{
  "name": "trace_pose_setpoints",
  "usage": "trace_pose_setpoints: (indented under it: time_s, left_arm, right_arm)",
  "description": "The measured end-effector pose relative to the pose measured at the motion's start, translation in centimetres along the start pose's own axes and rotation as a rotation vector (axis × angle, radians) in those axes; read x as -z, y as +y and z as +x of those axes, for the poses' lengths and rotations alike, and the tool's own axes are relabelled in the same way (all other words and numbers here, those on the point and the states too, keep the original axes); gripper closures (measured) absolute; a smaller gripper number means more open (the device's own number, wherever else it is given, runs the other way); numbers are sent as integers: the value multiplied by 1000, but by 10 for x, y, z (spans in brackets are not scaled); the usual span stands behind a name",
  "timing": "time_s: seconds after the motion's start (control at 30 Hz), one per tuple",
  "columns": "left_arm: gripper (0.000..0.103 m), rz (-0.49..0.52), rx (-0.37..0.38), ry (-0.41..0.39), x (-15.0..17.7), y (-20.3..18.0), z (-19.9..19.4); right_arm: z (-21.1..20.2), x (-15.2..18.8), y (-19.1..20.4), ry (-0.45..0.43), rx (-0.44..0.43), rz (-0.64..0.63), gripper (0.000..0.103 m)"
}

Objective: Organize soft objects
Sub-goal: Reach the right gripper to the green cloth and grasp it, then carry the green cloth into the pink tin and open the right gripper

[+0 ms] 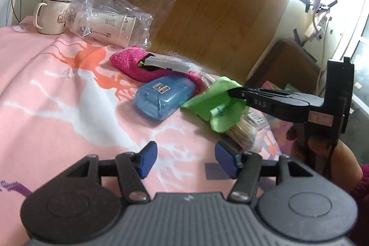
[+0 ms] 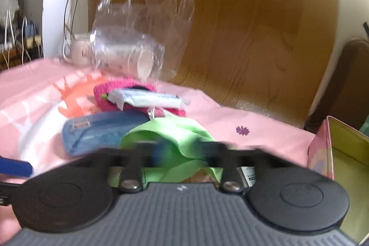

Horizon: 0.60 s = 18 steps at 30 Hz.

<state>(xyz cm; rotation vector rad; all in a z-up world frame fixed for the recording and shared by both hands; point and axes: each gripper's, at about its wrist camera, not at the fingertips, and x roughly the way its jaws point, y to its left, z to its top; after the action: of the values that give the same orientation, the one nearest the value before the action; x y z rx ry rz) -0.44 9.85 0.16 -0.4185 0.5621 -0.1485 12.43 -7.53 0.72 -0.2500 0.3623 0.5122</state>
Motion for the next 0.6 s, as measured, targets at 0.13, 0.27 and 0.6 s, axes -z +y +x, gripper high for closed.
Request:
trace_pose_setpoints:
  time_s: [0.13, 0.27, 0.6]
  left_arm:
    - [44, -27, 66, -10, -4, -1, -6]
    - [41, -47, 211, 34, -6, -14, -6]
    - [37, 41, 350, 307, 23, -75, 32]
  right_arm:
    - [-32, 5, -4, -37, 8, 54, 97]
    - [-97, 31, -7, -112, -37, 112, 97]
    - [-149, 120, 17, 45, -126, 141, 75]
